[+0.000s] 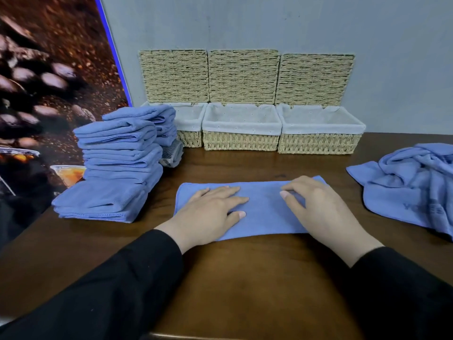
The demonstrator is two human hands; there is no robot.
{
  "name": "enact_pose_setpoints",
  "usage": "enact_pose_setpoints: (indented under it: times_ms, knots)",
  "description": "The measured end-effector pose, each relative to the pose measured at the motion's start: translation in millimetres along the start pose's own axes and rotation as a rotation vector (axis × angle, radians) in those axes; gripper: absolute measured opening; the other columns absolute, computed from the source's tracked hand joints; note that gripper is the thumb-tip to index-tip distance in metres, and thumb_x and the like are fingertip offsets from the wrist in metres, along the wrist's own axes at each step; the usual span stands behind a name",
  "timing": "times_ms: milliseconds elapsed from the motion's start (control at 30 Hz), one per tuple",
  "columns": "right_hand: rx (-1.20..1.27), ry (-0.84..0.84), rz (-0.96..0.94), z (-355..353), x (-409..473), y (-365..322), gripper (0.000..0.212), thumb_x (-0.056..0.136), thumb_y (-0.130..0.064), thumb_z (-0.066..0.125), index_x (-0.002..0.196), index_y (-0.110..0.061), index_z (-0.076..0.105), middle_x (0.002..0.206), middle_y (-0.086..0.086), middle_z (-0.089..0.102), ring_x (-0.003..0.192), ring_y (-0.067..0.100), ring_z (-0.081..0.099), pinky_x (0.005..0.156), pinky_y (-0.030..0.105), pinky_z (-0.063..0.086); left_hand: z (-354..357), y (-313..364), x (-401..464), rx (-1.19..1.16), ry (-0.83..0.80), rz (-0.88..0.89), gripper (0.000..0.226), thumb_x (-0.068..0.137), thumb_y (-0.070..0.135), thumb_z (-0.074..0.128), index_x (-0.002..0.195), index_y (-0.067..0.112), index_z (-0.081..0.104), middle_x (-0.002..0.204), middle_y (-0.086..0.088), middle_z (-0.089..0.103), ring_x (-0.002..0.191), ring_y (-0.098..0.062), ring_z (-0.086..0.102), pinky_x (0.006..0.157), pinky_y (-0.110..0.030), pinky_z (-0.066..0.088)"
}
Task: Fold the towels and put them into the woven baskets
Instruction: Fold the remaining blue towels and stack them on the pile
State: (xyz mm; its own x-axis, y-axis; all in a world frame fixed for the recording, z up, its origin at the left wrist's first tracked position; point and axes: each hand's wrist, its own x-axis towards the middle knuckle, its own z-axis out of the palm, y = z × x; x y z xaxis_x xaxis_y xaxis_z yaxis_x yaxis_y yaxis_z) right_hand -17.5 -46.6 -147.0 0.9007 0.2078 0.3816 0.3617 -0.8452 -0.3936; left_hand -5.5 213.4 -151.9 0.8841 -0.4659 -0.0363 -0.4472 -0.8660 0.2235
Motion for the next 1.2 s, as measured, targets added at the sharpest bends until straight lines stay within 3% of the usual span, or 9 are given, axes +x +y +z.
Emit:
enact_pose_setpoints:
  times_ms: [167,300,400,500,600,767,933,1033,1200]
  knots:
    - [-0.066,-0.095,-0.13,19.4,-2.2,-13.4,0.024,0.101,-0.039,0.052,0.092,-0.028,0.072,0.094,-0.014,0.06,0.093,0.011,0.054,0.086,0.033,0.046,-5.7,25.5,12.8,0.218,0.051,-0.136,0.047,0.104,0.056,0.032,0.145,0.039,0.045,0.153,0.007,0.039,0.136,-0.023,0.037,0.108,-0.046,0.03]
    - [-0.17,-0.025,-0.016,19.9,2.7,3.2,0.044,0.1,-0.054,0.034,0.084,-0.029,0.066,0.094,-0.015,0.061,0.092,0.017,0.06,0.082,0.04,0.047,-18.6,39.6,8.5,0.347,0.148,-0.108,0.035,0.103,0.051,0.038,0.099,0.027,0.064,0.107,0.004,0.058,0.101,-0.023,0.055,0.077,-0.035,0.035]
    - [-0.011,-0.082,0.082,21.1,7.9,8.6,0.057,0.099,-0.066,0.031,0.118,-0.028,0.068,0.128,-0.013,0.064,0.127,0.011,0.056,0.109,0.043,0.042,-31.8,26.2,12.9,0.162,0.118,-0.001,0.038,0.101,0.048,0.047,0.074,0.022,0.056,0.076,0.006,0.054,0.081,-0.02,0.055,0.06,-0.034,0.035]
    - [0.092,-0.236,0.079,19.8,17.6,15.9,0.06,0.097,-0.062,0.041,0.145,-0.027,0.053,0.154,-0.016,0.042,0.148,0.0,0.028,0.125,0.036,0.02,-20.7,-1.3,19.8,-0.049,0.183,0.167,0.025,0.1,0.044,0.052,0.112,0.035,0.071,0.102,0.015,0.06,0.104,-0.009,0.056,0.087,-0.031,0.043]
    - [0.085,-0.338,-0.004,19.5,33.1,27.6,0.055,0.099,-0.052,0.052,0.15,-0.031,0.046,0.158,-0.023,0.031,0.148,-0.01,0.013,0.125,0.027,0.015,-0.2,-22.4,25.0,-0.114,0.11,0.157,0.044,0.1,0.056,0.039,0.139,0.043,0.056,0.151,0.022,0.044,0.142,0.0,0.032,0.117,-0.033,0.022]
    - [0.12,-0.438,-0.082,25.5,57.3,42.7,0.051,0.102,-0.047,0.049,0.151,-0.035,0.044,0.162,-0.026,0.027,0.148,-0.014,0.003,0.128,0.036,0.005,3.3,-21.5,30.0,-0.051,0.212,0.078,0.036,0.102,0.047,0.05,0.136,0.041,0.058,0.151,0.024,0.045,0.145,0.004,0.028,0.121,-0.032,0.01]
    - [0.216,-0.285,-0.082,21.6,56.4,42.4,0.043,0.097,-0.05,0.056,0.137,-0.035,0.06,0.15,-0.025,0.044,0.146,-0.011,0.024,0.126,0.038,0.02,4.2,-25.4,26.4,-0.103,0.235,0.109,0.037,0.103,0.048,0.046,0.139,0.045,0.052,0.155,0.027,0.037,0.146,0.007,0.021,0.122,-0.035,0.011]
    - [0.198,-0.224,-0.195,12.9,41.0,33.7,0.039,0.096,-0.059,0.052,0.121,-0.035,0.07,0.12,-0.024,0.056,0.123,0.004,0.05,0.108,0.031,0.035,4.0,-32.2,22.3,-0.136,0.108,0.115,0.056,0.092,0.07,0.032,0.142,0.05,0.046,0.16,0.031,0.022,0.148,0.011,0.008,0.124,-0.036,0.002]
    - [0.115,-0.306,-0.27,7.5,15.8,27.6,0.035,0.1,-0.055,0.05,0.118,-0.034,0.07,0.111,-0.024,0.057,0.113,0.004,0.054,0.103,0.037,0.039,-1.0,-33.2,12.5,-0.208,0.118,0.189,0.056,0.089,0.071,0.038,0.139,0.048,0.052,0.158,0.032,0.027,0.148,0.012,0.01,0.124,-0.036,0.004]
